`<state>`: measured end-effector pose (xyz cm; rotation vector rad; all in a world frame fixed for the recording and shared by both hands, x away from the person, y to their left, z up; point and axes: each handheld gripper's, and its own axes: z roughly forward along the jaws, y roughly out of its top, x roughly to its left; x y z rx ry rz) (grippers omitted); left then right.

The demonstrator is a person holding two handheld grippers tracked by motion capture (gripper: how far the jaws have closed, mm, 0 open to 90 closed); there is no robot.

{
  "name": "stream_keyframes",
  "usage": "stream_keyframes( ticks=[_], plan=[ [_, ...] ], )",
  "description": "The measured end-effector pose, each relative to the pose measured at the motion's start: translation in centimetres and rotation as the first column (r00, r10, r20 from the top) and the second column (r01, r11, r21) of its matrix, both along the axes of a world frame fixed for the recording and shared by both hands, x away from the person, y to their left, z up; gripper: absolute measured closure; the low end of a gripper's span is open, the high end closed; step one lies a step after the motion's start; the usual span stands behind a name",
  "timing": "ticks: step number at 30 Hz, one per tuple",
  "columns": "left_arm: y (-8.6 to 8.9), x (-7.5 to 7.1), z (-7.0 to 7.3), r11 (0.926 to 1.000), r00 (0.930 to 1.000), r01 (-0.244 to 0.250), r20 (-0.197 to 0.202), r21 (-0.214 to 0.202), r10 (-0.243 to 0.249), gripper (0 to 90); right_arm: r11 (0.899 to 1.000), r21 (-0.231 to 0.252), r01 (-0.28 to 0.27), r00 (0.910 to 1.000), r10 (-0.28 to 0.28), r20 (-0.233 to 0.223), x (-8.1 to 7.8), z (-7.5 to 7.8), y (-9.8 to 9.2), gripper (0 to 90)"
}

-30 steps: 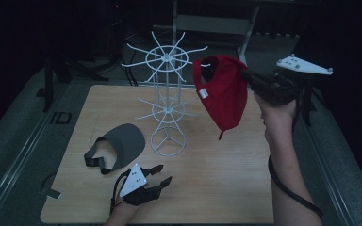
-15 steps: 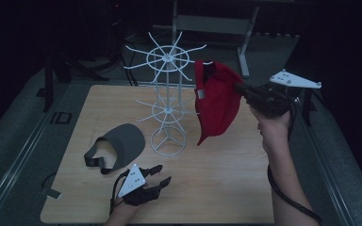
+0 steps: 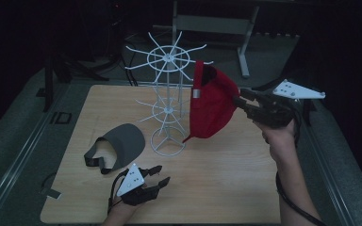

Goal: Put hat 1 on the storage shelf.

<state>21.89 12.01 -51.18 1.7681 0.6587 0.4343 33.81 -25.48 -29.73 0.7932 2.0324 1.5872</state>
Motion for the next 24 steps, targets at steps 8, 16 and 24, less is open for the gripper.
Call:
stream_keyframes(
  ticks=[8, 16, 24],
  plan=[
    [0.6, -0.1, -0.1, 0.9998, 0.9998, -0.019, -0.011, -0.008, 0.018, 50.7, 0.998, 0.046, -0.033, 0.9988, 0.034, -0.034, -1.2, -0.9, -1.7, 39.8],
    [1.2, -0.2, 0.2, 0.9996, 0.9996, -0.026, -0.010, -0.005, 0.026, 50.7, 0.999, 0.043, 0.008, 0.9999, -0.007, -0.010, -2.4, -2.5, -3.8, 26.0],
    [1.9, -0.4, -0.1, 0.9994, 0.9993, -0.035, -0.015, 0.008, 0.035, 50.7, 0.998, 0.044, 0.043, 0.9988, -0.042, -0.026, -3.0, -5.6, -5.9, 17.7]
  ],
)
